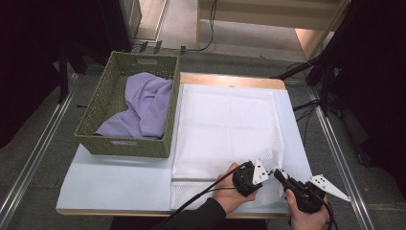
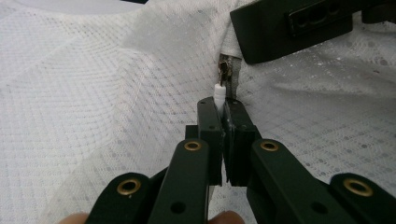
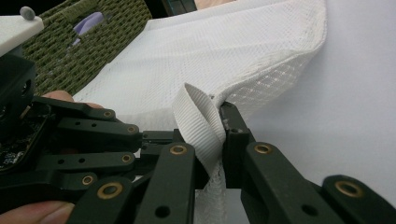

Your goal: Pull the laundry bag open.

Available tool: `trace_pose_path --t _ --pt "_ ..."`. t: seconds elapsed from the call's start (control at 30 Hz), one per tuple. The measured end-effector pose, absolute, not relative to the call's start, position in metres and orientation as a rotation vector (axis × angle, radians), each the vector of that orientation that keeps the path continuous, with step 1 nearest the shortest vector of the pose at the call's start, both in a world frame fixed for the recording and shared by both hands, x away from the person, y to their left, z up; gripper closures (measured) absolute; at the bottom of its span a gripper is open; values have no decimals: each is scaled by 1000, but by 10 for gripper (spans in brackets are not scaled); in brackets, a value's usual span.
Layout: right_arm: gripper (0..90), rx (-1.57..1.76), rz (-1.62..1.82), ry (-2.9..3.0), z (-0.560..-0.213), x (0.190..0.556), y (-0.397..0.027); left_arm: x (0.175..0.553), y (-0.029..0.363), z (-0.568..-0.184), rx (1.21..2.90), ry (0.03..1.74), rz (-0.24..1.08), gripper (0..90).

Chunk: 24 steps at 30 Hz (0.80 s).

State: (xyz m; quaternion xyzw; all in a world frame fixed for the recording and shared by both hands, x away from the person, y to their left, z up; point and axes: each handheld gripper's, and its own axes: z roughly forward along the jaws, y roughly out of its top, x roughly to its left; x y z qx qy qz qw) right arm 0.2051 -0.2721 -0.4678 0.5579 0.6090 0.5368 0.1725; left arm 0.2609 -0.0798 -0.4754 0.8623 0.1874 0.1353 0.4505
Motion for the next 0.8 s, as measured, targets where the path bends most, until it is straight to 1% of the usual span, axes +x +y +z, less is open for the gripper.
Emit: trace_pose_path --t 0.8 --pt "860 1595 1503 1710 -467 205 -272 258 -75 -478 2146 489 365 876"
